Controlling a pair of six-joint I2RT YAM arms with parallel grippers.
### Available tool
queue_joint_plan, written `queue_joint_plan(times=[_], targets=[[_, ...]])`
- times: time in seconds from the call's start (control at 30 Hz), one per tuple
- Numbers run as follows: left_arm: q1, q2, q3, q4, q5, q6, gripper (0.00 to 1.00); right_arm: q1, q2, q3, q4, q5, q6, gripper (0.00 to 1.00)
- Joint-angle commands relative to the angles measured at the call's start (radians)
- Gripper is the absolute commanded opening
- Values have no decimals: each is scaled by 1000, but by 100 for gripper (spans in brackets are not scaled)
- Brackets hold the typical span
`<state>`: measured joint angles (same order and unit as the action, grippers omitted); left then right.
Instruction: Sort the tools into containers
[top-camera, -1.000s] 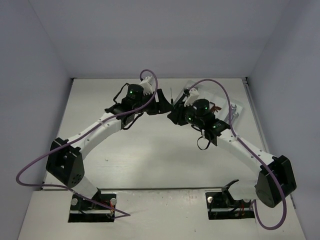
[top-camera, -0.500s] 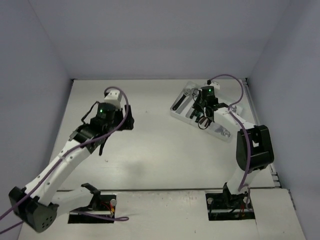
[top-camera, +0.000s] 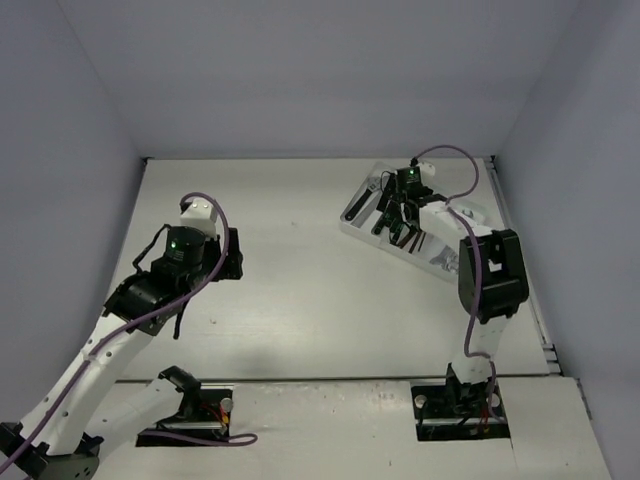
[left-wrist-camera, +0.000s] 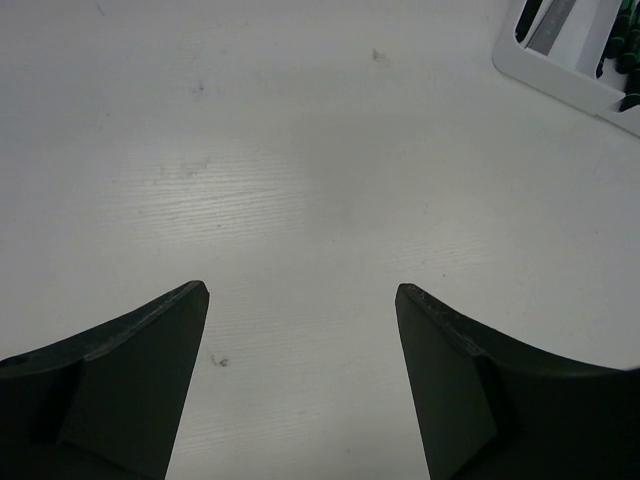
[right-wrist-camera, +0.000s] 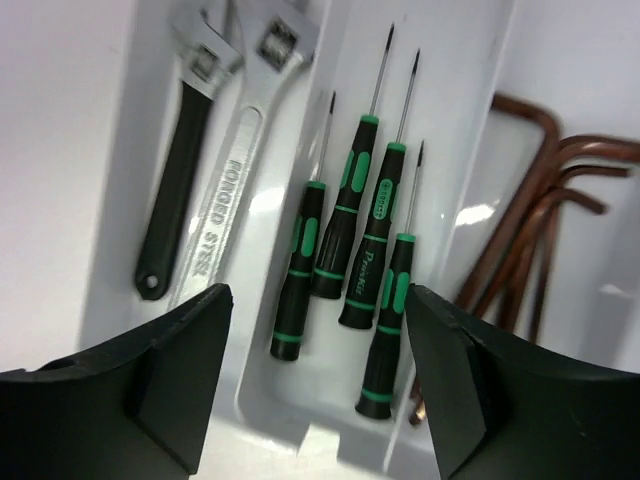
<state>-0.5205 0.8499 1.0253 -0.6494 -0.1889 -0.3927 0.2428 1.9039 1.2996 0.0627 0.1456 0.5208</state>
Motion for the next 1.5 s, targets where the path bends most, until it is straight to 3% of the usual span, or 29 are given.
queue_joint_plan(times=[0.0,0.07,0.1,0.5,0.7,1.07,1.47], targets=[[7,10,125,6,-36,45,74,-4,-307,8,-10,67,-124,72],[8,15,170,-10,-62,58,75,-10,-426,-14,-42,73,-193,94],[9,13,197,-24,-71,66,76,-13,-472,-24,-55,74,-219,99],[16,-95,289,-167,-246,132,80,-39,-1326,-265,-313,209,-358,100],[17,-191,255,-209,-267,135,81,-40,-1590,-267,-383,271,-460,100],[17,-307,213,-303,-242,95,84,-36,-1541,-217,-431,400,-509,100],[17,-368,190,-374,-170,91,86,-33,-1534,-212,-443,355,-427,100]])
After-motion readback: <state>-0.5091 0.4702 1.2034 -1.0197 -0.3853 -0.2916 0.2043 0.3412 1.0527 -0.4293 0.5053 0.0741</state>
